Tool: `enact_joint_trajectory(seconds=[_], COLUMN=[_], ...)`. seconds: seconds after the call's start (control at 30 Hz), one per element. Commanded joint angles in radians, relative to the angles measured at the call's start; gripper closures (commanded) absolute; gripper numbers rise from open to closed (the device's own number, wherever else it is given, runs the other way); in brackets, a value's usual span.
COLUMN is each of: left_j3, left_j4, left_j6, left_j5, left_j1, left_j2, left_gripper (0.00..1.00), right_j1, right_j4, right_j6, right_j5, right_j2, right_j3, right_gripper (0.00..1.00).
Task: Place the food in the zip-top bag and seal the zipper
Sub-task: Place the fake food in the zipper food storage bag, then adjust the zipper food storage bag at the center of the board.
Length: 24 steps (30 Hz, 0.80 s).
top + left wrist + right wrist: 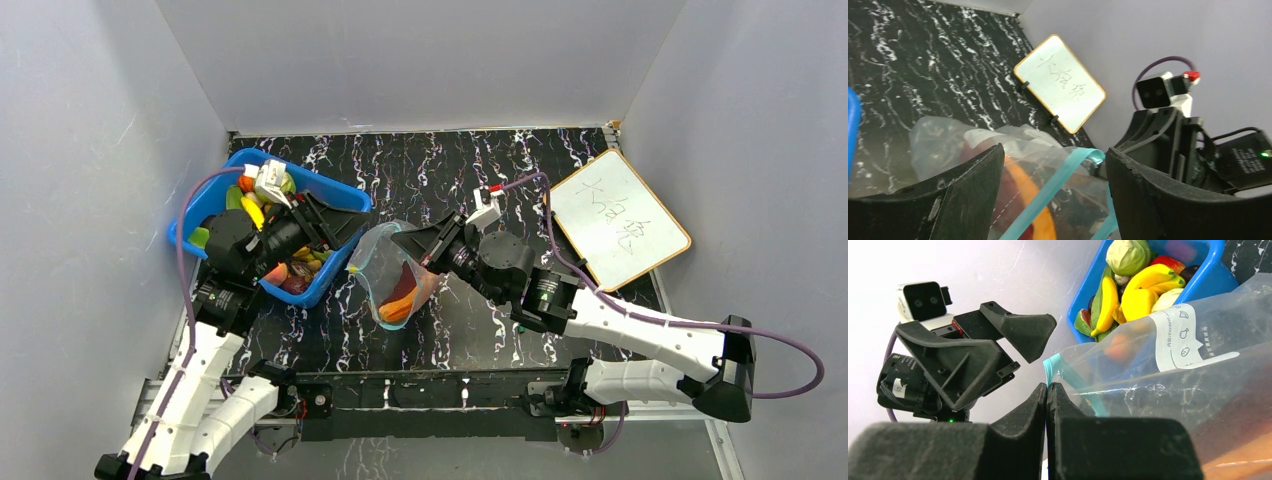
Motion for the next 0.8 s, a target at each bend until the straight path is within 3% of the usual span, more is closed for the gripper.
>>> enact_joint_trajectory(seconds=[0.0, 0.13, 0.23, 0.43, 0.6, 0.77], left_j3=[0.139, 0.237, 0.242, 0.108, 0.035, -0.078], left_j4=[-0.255, -0.485, -0.595, -0.550, -0.520, -0.366], left_j6=[0.179, 0.286, 0.303, 0.225, 0.164, 0.085], left_j5=[-0.058, -0.140, -0.153, -0.051, -0.012, 0.057], left_j1=[-0.002, -0.002, -0.002, -0.003, -0.002, -0.002], left_j2=[0.010, 0.000, -0.038, -0.154, -0.150, -0.154], left_gripper=[0.29, 0.33, 0.28, 0.23, 0.27, 0.30], right_j1=[0.000, 0.000, 0.000, 0.000, 0.000, 0.001], right_j4=[0.084, 0.067, 0.043, 0.017, 0.012, 0.007], right_j6=[0.017, 0.015, 0.022, 0.052, 0.052, 0.056], right_j5=[0.021, 0.048, 0.070, 0.086, 0.112, 0.136], right_j2=[-0.048, -0.064, -0.059, -0.045, -0.032, -0.023], right_j3=[0.014, 0.015, 0.027, 0.042, 0.048, 0.053], right_gripper=[1.00, 1.00, 1.00, 1.00, 1.00, 1.00])
